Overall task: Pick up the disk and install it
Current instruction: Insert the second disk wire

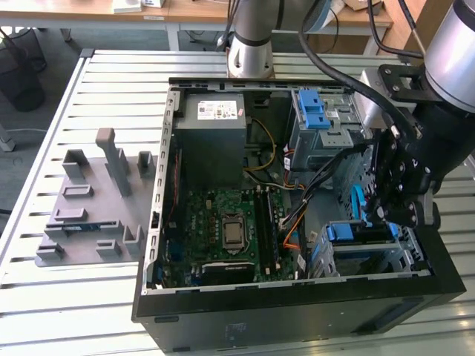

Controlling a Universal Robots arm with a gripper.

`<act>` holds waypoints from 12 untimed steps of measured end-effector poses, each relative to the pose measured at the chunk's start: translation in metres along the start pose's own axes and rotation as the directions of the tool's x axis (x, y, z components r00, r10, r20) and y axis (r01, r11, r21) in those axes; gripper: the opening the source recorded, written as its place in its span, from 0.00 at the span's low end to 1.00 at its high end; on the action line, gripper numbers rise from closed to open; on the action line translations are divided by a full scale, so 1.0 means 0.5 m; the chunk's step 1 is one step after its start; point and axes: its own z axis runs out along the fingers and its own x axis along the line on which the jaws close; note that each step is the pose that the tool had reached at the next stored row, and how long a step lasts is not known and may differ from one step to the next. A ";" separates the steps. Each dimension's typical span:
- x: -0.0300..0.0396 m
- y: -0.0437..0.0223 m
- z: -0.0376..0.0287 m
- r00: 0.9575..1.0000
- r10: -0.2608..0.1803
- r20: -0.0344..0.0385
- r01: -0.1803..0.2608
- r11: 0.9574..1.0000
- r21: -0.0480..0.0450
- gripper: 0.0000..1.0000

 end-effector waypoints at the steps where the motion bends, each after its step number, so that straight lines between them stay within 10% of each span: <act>1: 0.000 0.000 0.000 1.000 0.000 0.000 0.000 1.000 0.000 0.16; 12: 0.000 0.000 0.000 1.000 0.000 0.000 0.000 1.000 0.000 0.11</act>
